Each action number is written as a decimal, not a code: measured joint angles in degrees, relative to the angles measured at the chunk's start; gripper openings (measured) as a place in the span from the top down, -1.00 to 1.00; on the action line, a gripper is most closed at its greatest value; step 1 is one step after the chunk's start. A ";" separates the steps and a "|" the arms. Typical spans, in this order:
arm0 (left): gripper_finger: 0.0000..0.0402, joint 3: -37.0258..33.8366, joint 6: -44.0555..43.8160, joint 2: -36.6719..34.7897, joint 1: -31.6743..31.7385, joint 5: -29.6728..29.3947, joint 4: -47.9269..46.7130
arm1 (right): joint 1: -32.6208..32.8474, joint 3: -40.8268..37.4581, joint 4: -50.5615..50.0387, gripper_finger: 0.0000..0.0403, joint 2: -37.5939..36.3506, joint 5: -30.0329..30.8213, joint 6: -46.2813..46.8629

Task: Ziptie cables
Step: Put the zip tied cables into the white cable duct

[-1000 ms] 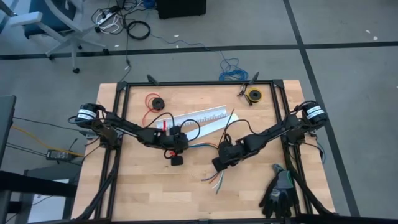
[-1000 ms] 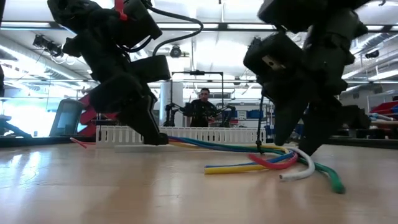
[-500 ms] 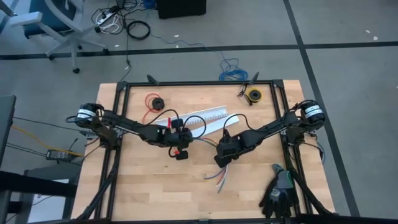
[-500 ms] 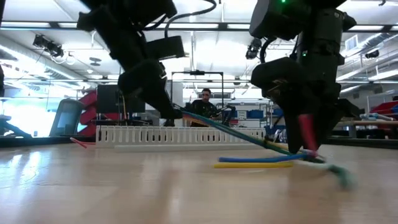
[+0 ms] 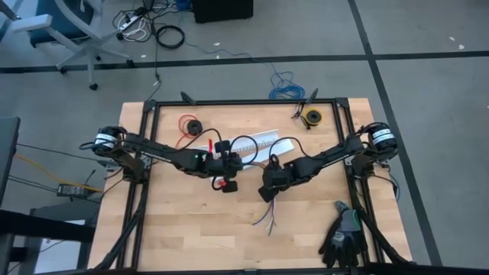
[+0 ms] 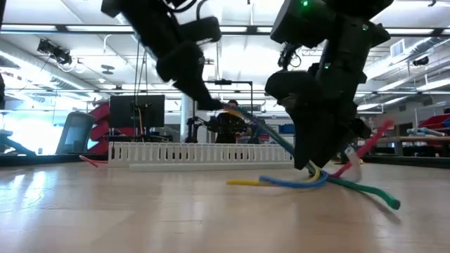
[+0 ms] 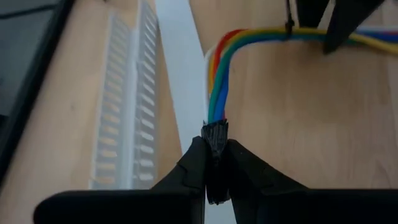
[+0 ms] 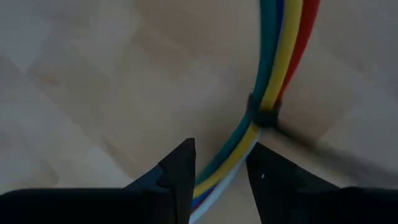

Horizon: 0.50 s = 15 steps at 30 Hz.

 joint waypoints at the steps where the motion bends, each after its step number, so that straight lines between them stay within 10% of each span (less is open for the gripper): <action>1: 0.77 0.72 0.23 -0.16 0.00 -0.52 -0.38 | -0.28 0.18 0.10 0.34 0.32 0.22 -0.10; 15: 0.77 5.74 2.94 -12.19 0.75 -8.02 -6.30 | -0.91 0.09 1.18 0.36 1.33 6.62 -3.63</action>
